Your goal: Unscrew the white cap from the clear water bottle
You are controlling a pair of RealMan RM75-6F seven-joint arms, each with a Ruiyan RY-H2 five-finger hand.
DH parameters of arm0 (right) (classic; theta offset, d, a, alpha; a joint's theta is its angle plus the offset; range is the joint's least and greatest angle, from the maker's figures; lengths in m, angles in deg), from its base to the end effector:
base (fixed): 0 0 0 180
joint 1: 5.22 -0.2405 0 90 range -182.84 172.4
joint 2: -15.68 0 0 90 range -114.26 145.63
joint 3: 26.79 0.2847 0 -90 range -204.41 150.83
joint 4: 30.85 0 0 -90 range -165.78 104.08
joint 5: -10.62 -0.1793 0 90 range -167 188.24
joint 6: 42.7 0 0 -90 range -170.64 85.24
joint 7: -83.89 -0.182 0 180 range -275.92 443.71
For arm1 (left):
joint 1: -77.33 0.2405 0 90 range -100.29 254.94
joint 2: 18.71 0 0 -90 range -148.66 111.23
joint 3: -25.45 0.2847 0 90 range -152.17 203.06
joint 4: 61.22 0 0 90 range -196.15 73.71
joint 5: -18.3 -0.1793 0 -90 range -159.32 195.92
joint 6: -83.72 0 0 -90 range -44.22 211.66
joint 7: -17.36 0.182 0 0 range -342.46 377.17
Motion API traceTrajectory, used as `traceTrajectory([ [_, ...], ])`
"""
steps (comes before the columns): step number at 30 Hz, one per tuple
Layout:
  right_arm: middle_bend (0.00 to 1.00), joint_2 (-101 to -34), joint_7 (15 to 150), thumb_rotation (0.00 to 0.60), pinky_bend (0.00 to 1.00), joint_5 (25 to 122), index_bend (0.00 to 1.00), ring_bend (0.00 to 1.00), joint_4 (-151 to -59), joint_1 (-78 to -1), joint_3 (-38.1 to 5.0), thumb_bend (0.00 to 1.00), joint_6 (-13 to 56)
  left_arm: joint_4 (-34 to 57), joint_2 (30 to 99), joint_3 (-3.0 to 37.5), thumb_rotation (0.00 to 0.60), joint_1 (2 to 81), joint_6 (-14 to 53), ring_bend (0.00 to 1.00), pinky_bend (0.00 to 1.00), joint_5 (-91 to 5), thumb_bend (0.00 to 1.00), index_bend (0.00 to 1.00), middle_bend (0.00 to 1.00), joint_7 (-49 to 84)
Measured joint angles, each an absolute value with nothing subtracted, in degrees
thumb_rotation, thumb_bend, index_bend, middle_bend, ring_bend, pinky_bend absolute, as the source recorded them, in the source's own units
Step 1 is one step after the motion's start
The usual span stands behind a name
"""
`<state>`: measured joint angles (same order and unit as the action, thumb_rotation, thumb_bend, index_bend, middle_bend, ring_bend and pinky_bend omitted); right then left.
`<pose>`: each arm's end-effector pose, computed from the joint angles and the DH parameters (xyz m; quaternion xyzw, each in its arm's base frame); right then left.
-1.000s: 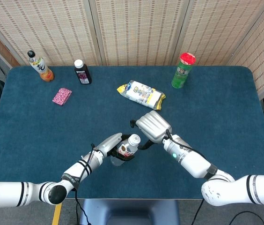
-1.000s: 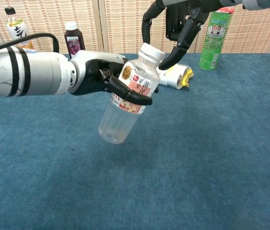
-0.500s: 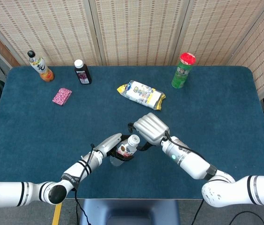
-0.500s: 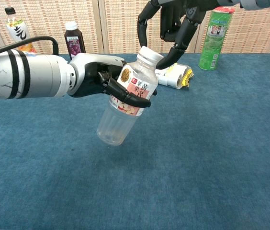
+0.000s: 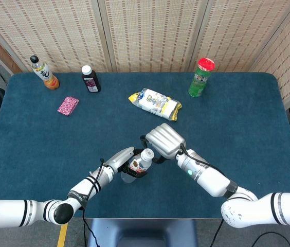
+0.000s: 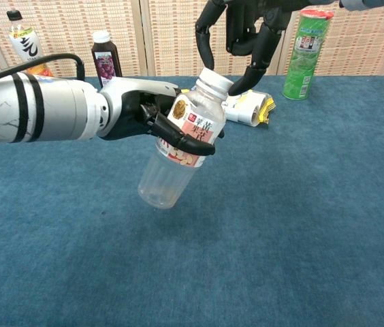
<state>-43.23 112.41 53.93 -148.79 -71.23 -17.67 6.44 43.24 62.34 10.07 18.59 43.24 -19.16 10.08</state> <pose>-0.0123 -0.3781 0.1113 0.8275 -0.2949 0.3425 0.3331 -0.0418 0.3715 -0.0099 -0.6257 -0.6669 -0.3828 0.1310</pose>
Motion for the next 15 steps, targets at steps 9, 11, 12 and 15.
traceTrajectory([
  [9, 0.93, -43.57, 112.47, 0.6, 0.58, 53.66, 0.5, 0.87, -149.1, -71.65, -17.71, 0.1, 6.58, 43.29, 62.44, 10.06, 0.6, 18.44, 43.38, 0.43, 0.28, -19.09, 0.62, 0.61, 0.8, 10.2],
  [11, 0.93, -43.63, 112.59, 0.6, 0.58, 53.79, 0.52, 0.87, -149.11, -71.73, -17.76, 0.12, 6.55, 43.26, 62.45, 10.07, 0.6, 18.42, 43.43, 0.43, 0.28, -19.1, 0.62, 0.61, 0.8, 10.23],
  [12, 0.93, -43.65, 112.69, 0.6, 0.58, 53.93, 0.52, 0.87, -149.13, -71.77, -17.81, 0.14, 6.56, 43.26, 62.45, 10.07, 0.6, 18.41, 43.43, 0.43, 0.28, -19.13, 0.62, 0.61, 0.8, 10.24],
  [15, 0.93, -43.64, 112.77, 0.6, 0.58, 54.57, 0.55, 0.87, -149.23, -71.75, -17.89, 0.21, 6.62, 43.31, 62.31, 10.05, 0.6, 18.44, 43.58, 0.43, 0.28, -19.31, 0.62, 0.61, 0.8, 10.21],
])
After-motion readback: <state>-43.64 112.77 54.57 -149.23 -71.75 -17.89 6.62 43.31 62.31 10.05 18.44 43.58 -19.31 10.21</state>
